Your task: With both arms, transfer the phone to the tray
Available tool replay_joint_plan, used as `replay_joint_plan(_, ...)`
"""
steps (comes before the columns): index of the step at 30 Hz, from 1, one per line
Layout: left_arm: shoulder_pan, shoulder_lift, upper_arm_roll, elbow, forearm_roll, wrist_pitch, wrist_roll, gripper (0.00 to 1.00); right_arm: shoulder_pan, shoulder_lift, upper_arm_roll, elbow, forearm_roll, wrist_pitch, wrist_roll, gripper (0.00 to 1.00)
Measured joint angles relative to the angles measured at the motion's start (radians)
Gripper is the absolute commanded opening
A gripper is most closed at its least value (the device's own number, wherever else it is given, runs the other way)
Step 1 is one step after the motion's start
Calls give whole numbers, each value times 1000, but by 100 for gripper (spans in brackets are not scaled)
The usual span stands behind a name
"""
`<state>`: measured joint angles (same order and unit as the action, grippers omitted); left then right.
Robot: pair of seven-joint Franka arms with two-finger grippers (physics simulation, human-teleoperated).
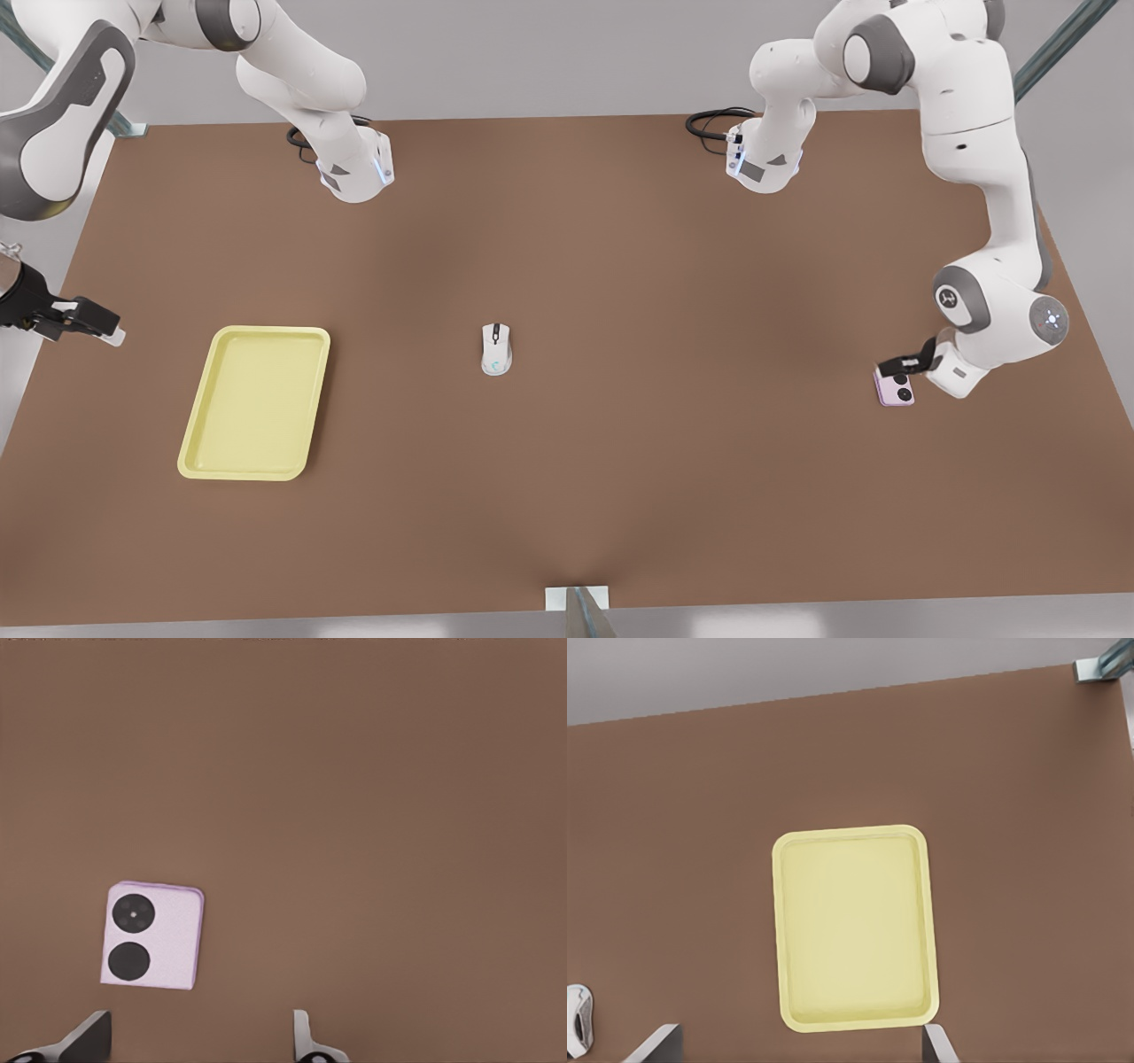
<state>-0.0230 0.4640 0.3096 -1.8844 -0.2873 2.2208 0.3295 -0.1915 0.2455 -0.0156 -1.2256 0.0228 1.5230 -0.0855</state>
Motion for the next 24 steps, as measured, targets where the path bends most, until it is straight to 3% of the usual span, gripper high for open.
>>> replay_joint_plan(11,48,140,1,-3,-105,226,273,100,-1,0,0,1,2,-1,-4,100)
replay_joint_plan(24,40,191,2,-5,-130,286,398,100,-6,0,-2,1,-1,-3,-7,100)
